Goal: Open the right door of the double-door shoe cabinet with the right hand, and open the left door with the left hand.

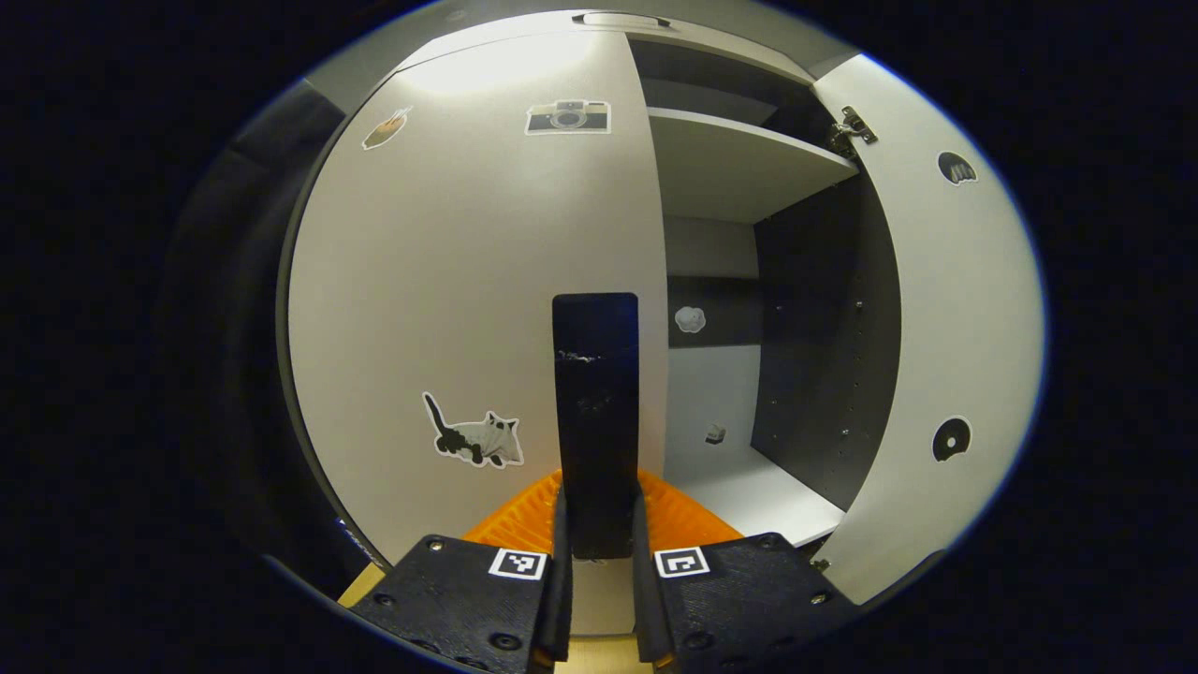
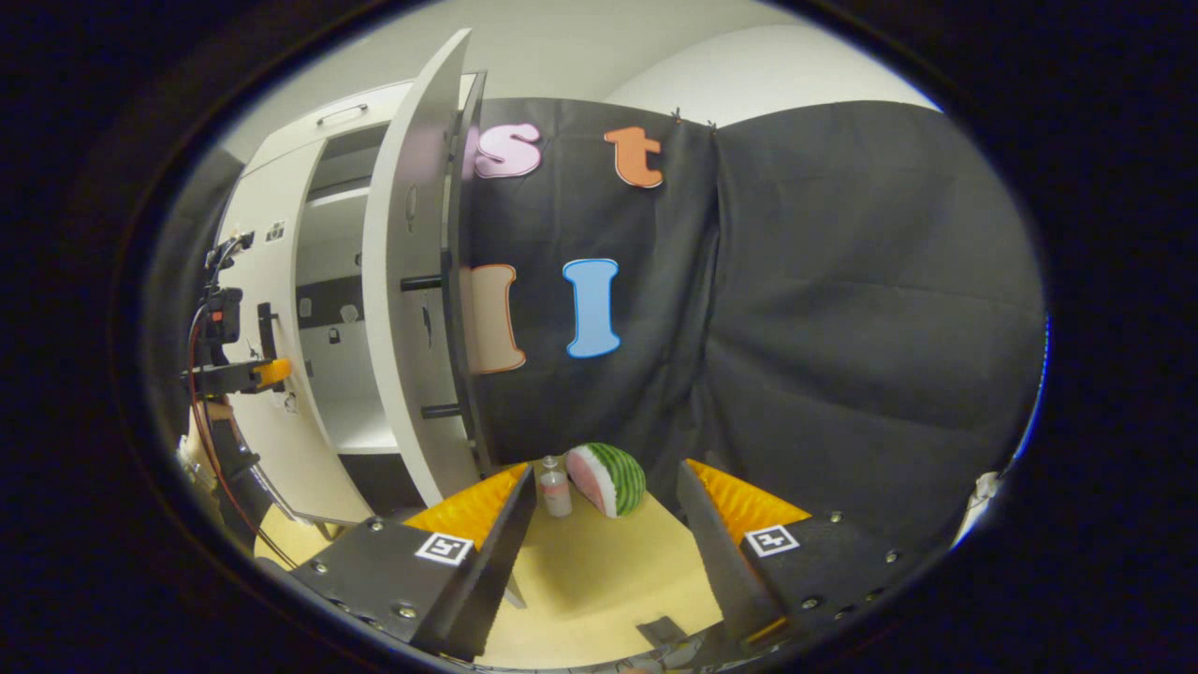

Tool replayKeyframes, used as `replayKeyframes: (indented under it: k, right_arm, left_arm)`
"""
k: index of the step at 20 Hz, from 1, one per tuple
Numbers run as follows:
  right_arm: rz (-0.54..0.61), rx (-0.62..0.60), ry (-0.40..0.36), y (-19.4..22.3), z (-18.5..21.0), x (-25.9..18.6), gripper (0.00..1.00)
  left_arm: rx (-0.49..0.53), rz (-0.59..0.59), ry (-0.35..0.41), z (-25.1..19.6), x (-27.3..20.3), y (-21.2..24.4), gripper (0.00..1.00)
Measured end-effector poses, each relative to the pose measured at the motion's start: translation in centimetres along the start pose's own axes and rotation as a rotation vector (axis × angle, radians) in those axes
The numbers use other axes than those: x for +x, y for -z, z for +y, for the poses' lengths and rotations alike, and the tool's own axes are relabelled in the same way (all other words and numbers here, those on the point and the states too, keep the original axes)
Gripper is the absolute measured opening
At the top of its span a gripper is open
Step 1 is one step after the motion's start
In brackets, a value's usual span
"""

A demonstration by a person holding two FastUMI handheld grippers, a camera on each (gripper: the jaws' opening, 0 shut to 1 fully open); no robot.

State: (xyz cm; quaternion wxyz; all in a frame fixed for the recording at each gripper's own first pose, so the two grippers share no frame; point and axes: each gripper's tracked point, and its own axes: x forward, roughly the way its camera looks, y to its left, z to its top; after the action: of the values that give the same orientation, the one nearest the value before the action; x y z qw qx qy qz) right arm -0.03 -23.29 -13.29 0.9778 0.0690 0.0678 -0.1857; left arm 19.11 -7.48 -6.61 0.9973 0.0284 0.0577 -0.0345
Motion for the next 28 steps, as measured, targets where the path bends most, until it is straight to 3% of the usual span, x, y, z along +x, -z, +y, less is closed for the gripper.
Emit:
replayKeyframes:
  k: [13,28]
  right_arm:
    - [0.005,0.007,0.013,0.8,-0.5,-2.3,0.90]
    - [0.040,-0.018,-0.069,1.8,2.6,-4.1,0.90]
  left_arm:
    - [-0.006,0.015,0.047,0.5,-0.3,0.0,0.25]
    - [-0.031,0.021,0.057,1.2,-0.4,0.1,0.25]
